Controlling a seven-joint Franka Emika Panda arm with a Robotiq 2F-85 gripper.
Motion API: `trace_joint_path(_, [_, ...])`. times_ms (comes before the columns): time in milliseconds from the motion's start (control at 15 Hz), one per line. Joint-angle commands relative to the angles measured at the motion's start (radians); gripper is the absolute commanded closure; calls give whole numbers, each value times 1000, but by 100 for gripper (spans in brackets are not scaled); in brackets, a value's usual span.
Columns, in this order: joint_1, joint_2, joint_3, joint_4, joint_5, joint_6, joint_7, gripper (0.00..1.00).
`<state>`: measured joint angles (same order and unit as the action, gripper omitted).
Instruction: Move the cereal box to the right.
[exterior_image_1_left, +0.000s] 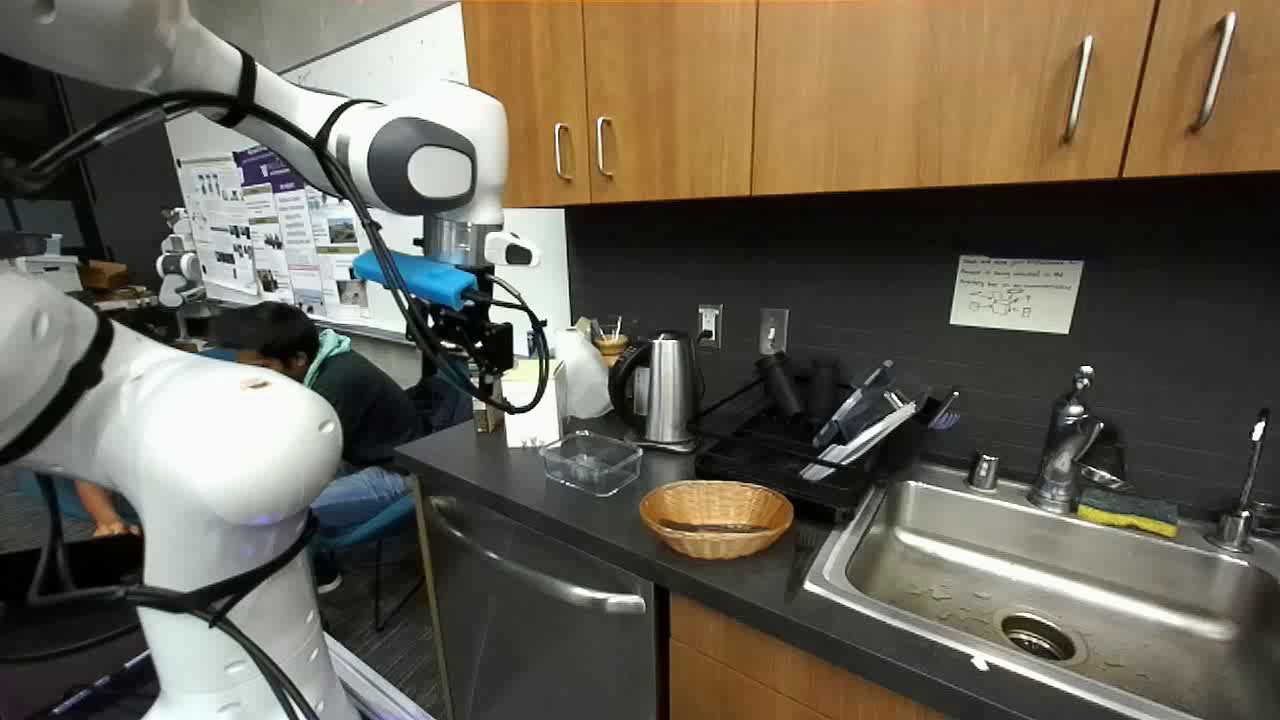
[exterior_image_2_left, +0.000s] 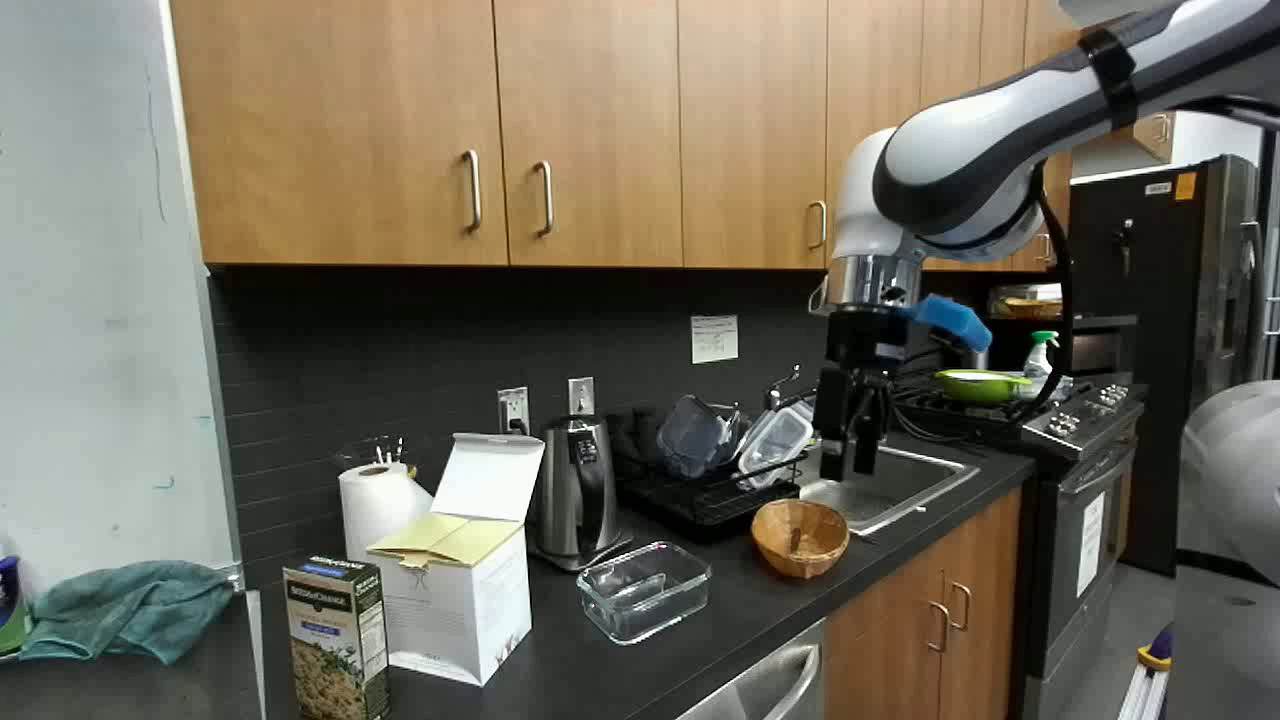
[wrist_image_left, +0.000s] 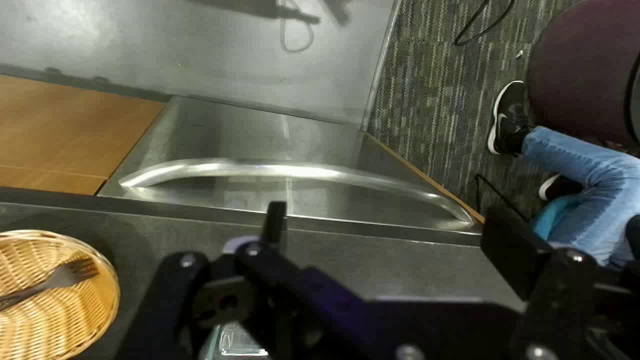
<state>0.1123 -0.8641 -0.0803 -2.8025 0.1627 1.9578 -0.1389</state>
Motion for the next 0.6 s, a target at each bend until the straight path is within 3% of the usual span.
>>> trace_joint_path(0, [-12, 2, 10, -2, 8, -6, -8, 0])
trace_joint_path(533, [-12, 6, 10, -9, 8, -6, -8, 0])
